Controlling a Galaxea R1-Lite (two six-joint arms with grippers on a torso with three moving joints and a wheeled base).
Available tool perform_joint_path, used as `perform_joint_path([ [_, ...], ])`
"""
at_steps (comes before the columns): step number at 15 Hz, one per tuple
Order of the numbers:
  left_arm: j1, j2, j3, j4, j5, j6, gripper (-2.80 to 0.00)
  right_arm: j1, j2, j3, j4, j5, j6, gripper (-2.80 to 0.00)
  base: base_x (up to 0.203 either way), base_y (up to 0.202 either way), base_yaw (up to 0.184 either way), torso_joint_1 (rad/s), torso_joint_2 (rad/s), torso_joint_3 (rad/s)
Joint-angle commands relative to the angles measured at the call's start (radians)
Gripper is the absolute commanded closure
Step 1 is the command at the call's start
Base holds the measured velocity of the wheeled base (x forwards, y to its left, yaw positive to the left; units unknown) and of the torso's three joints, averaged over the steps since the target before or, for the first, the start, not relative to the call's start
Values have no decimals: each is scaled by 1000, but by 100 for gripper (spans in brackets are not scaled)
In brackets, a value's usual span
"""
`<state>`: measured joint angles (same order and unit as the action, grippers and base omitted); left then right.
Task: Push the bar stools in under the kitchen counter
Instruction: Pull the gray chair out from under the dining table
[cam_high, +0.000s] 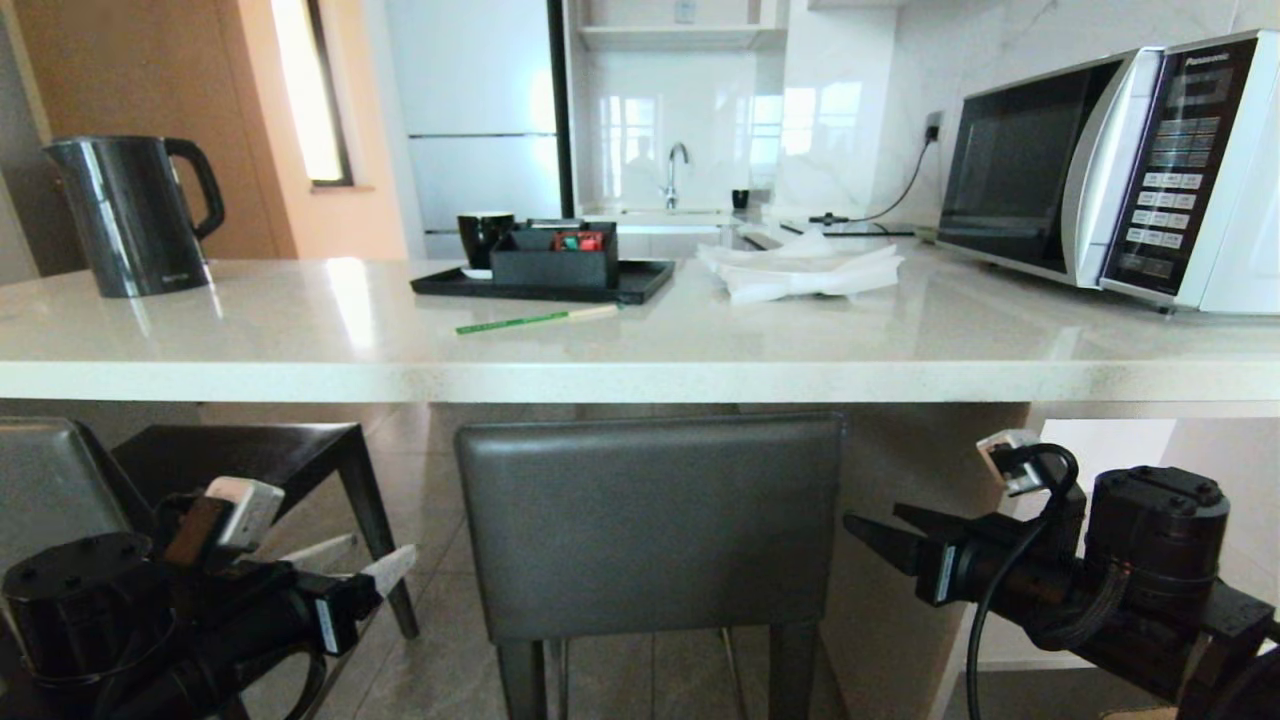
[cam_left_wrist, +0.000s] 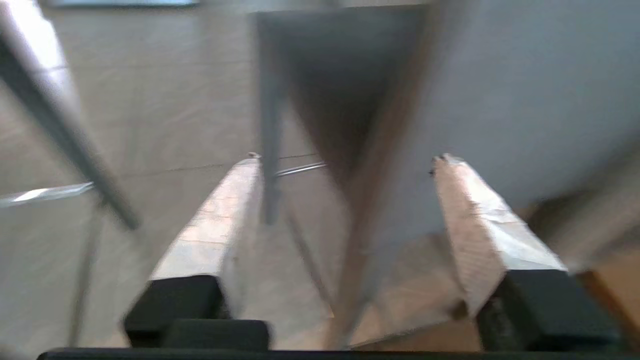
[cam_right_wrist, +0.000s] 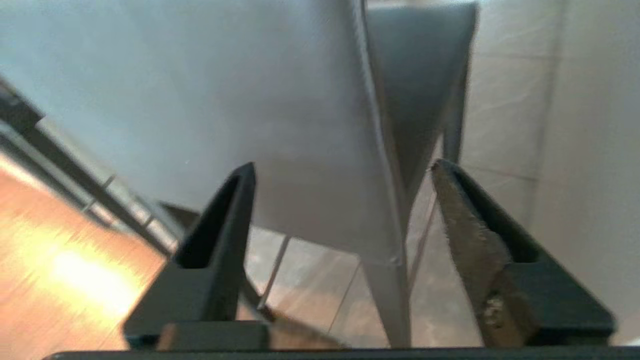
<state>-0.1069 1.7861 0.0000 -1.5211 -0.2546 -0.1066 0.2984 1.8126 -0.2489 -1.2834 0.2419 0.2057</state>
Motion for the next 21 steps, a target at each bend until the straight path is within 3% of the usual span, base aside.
perform_joint_path([
  [1,9,-51,2,-9,-98,-2,-280,-18,9,0,-7,40,-1,-280,0,0,0,0,0,0],
  [3,26,-62,2,-9,-223,6,-280,-44,21,-11,-12,104,-6,-280,0,0,0,0,0,0],
  [6,24,-13,-2,-9,-238,19,-280,-106,78,-17,-76,211,-28,-280,0,0,0,0,0,0],
  [8,28,16,-19,-9,-294,24,-280,-175,160,-30,-170,338,-84,-280,0,0,0,0,0,0],
  [10,32,47,-68,-9,-309,25,-280,-215,233,-66,-238,445,-107,-280,0,0,0,0,0,0],
  [13,76,92,-134,-9,-408,25,-280,-213,290,-118,-247,473,-113,-280,0,0,0,0,0,0],
  [17,106,168,-183,-9,-486,43,-280,-198,354,-214,-247,509,-114,-280,0,0,0,0,0,0],
  [21,91,248,-238,-9,-504,74,-280,-190,413,-281,-247,590,-109,-280,0,0,0,0,0,0],
])
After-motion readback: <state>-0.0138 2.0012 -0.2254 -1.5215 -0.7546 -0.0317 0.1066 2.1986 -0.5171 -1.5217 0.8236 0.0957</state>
